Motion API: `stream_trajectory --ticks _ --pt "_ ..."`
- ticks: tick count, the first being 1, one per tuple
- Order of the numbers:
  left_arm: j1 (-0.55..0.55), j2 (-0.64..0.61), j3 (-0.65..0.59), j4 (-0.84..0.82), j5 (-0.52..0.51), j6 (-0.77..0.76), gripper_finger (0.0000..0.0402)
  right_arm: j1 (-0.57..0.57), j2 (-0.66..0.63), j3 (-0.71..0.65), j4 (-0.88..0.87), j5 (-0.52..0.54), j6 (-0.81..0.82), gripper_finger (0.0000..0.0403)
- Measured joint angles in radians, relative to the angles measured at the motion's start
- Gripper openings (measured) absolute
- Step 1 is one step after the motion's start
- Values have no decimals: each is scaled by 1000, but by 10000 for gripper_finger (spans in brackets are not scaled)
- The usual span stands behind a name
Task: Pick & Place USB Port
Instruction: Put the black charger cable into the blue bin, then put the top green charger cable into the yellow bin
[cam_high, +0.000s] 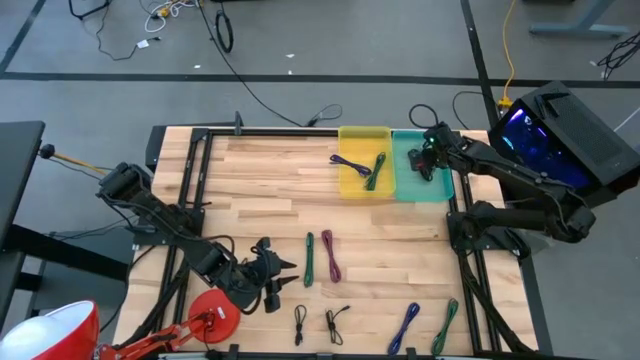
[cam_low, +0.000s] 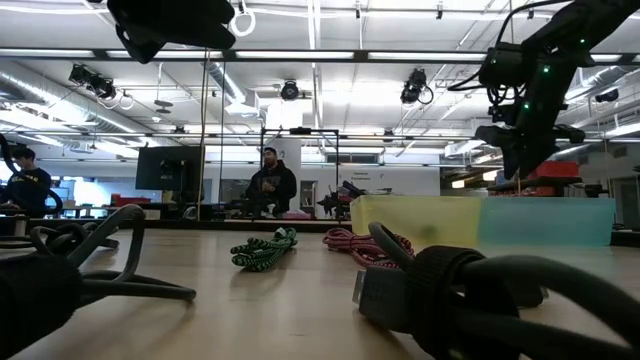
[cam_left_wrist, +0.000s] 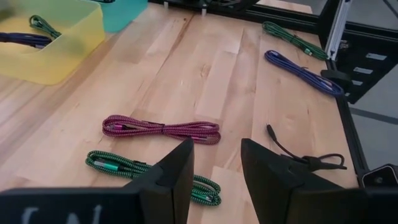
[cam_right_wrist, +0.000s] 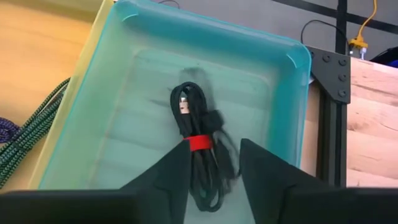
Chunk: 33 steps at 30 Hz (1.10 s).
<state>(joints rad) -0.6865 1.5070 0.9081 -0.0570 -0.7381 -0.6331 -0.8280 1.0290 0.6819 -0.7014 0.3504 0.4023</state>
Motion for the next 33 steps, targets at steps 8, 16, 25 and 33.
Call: stream_trajectory --ticks 8,16,25,33 --pt "1 0 0 0 -2 3 138 16 0 0 125 -243 -86 172" --pt "7 0 0 0 -11 16 138 243 0 0 253 -534 -51 173" --pt "16 0 0 0 -18 9 138 724 9 0 285 -392 192 173" --pt "16 0 0 2 -18 -37 138 1046 158 0 549 -254 317 174"
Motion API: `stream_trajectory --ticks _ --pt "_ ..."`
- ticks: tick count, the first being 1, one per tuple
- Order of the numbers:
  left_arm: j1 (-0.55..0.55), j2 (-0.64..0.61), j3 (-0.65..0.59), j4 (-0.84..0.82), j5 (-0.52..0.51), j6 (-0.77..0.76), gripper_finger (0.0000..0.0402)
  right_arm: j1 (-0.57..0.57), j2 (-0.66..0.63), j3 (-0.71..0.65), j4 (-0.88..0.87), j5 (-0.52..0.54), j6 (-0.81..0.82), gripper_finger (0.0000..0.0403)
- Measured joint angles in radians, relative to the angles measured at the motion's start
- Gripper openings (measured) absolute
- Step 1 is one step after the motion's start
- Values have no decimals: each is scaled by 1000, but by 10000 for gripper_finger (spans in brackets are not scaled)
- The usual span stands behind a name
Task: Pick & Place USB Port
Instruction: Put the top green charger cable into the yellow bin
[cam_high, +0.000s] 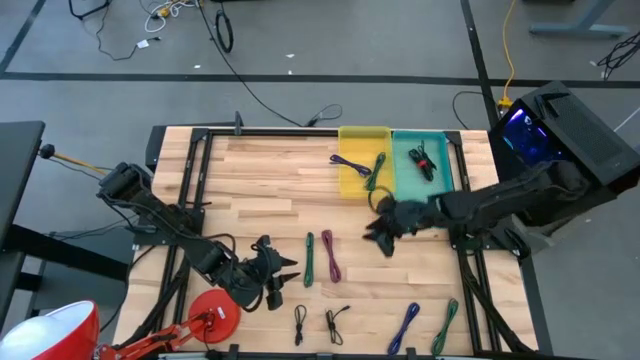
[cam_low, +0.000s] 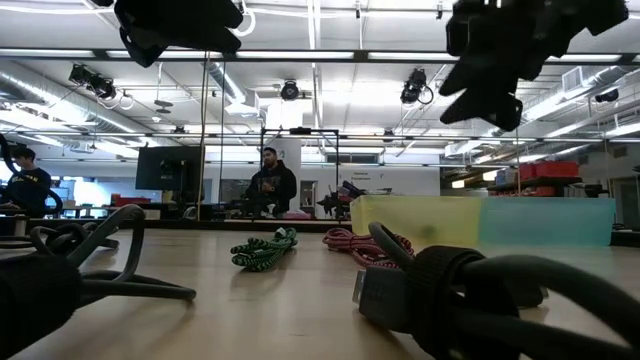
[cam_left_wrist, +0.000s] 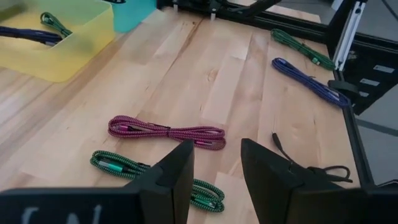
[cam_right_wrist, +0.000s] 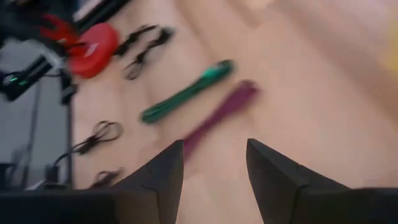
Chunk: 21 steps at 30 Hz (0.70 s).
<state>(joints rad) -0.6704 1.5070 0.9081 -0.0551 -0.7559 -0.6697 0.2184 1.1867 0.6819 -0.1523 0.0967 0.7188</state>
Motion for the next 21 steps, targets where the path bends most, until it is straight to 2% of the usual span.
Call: stream_trajectory --ticks 8,14,18,21 --pt "8 0 0 -1 -3 -51 138 140 206 0 332 9 -3 174" --pt "95 41 0 -35 37 -200 138 216 268 0 582 92 -132 168" --pt "187 91 0 -45 143 -295 138 254 265 1 671 183 -253 154" --pt "255 127 0 -46 254 -361 138 265 249 17 688 192 -313 144"
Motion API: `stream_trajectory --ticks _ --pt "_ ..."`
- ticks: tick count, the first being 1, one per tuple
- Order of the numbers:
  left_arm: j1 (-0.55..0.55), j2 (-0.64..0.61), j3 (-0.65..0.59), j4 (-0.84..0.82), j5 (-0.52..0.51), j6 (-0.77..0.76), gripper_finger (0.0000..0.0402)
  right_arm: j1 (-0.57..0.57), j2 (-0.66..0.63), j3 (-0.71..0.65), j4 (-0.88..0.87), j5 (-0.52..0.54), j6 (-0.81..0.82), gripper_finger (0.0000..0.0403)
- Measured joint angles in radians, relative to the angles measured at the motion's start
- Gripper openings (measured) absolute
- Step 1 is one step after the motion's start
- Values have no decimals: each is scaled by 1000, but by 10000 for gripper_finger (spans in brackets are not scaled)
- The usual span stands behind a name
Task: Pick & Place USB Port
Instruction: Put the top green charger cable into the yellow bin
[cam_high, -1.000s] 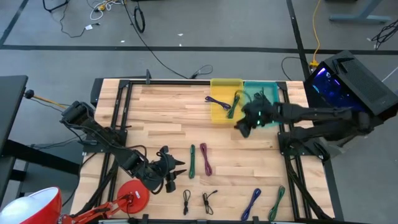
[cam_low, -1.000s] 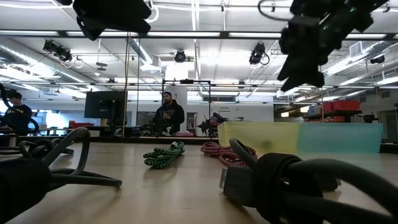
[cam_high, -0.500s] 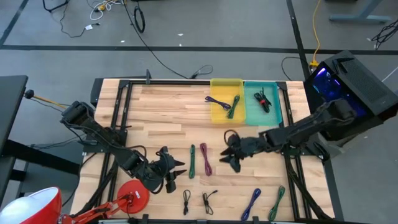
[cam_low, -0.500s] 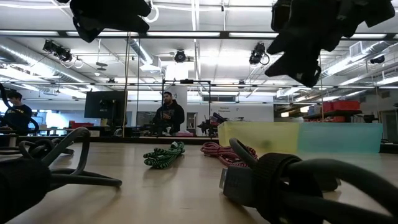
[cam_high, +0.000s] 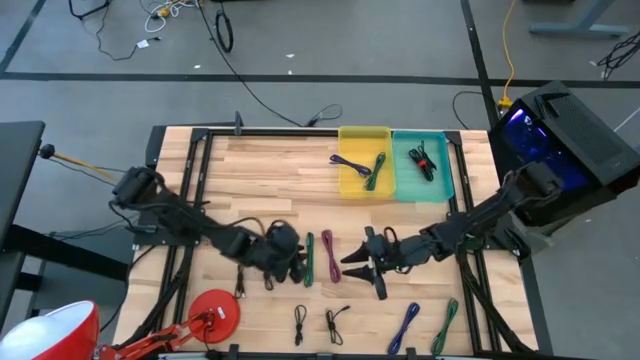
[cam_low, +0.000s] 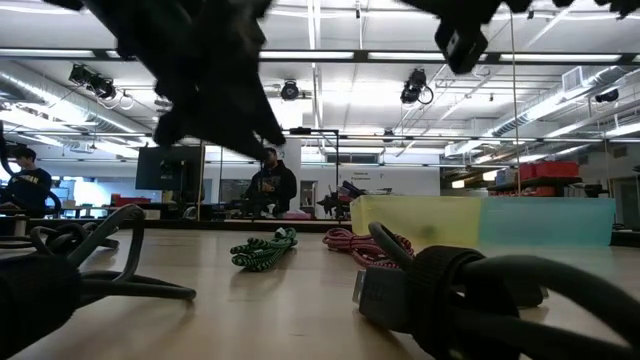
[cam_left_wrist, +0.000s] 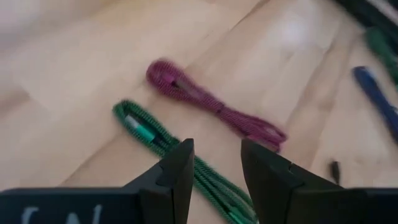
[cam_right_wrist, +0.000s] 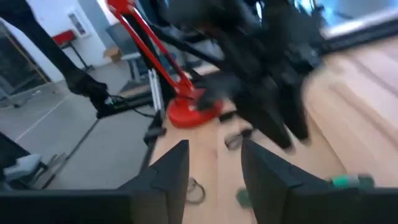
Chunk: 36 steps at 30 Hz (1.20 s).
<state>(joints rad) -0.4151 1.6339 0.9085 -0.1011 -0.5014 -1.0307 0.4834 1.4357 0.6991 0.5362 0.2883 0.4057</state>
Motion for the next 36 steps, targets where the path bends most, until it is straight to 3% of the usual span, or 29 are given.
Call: stream_trajectory --ticks 4,9,20,30,36 --pt "75 40 0 0 169 -61 138 8 -14 23 -45 -5 -50 134" --pt "116 68 0 1 264 -133 138 8 -27 26 -82 -8 -74 126" --pt "133 69 0 -2 339 -188 138 5 -29 26 -87 41 -111 125" --pt "135 69 0 39 439 -88 138 -4 -29 26 -58 44 -127 125" --pt "135 69 0 71 392 -65 138 -4 -29 26 -58 44 -127 125"
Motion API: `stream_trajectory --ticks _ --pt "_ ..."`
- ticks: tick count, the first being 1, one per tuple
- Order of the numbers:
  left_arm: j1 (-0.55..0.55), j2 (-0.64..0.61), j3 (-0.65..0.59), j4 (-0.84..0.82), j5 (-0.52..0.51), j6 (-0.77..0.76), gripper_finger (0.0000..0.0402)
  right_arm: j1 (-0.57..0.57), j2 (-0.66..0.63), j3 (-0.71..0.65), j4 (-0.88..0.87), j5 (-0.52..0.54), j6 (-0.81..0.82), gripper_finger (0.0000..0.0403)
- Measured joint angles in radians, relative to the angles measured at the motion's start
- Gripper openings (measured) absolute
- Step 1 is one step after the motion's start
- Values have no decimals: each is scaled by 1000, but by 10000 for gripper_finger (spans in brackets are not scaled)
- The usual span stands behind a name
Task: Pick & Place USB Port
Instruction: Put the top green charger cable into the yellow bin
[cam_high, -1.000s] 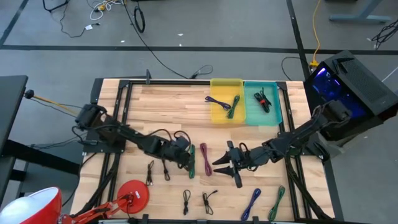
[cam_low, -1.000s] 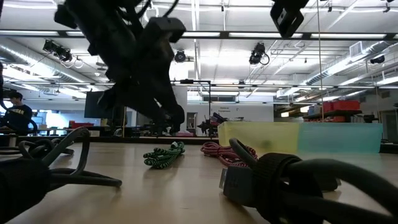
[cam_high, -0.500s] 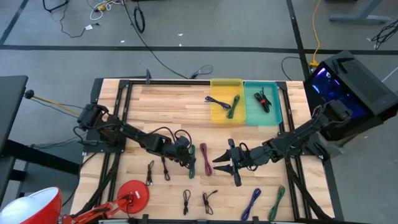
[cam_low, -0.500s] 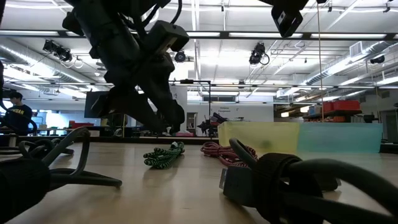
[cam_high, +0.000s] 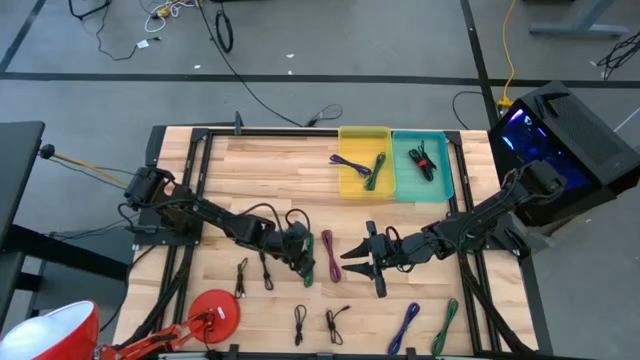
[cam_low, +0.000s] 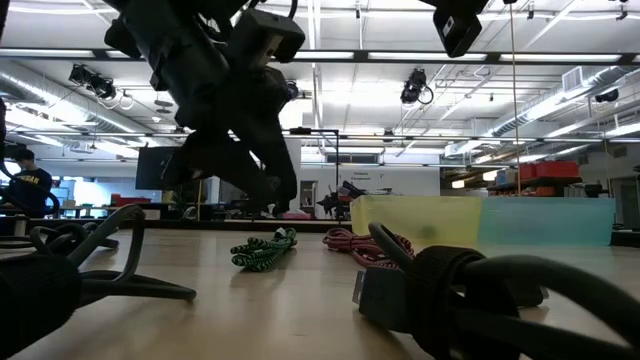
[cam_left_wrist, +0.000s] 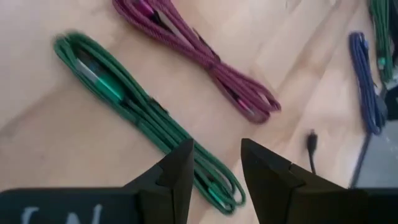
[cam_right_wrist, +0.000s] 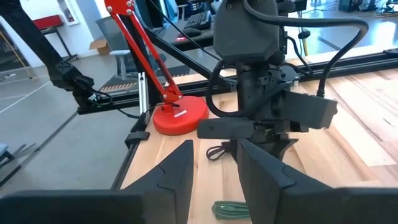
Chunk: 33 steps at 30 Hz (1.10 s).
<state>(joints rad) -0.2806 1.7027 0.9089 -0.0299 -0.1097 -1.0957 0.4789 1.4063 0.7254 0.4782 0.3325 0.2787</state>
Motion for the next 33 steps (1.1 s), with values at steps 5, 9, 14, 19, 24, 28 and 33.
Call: stream_trajectory --ticks 5,9,14,19,24,28,33 --pt "5 0 0 -31 -20 -63 138 0 0 0 0 0 0 125" --pt "14 0 0 -44 2 -96 141 0 0 0 0 0 0 125" --pt "14 42 0 -28 -6 -97 172 0 0 0 0 0 0 125" --pt "14 125 6 -5 77 -126 198 0 0 1 -4 0 0 125" --pt "23 135 2 31 87 -151 203 0 0 1 -6 0 0 125" --pt "26 132 1 57 74 -153 198 0 0 1 -3 0 0 125" --pt "25 148 2 60 54 -176 190 0 0 1 -3 0 0 125"
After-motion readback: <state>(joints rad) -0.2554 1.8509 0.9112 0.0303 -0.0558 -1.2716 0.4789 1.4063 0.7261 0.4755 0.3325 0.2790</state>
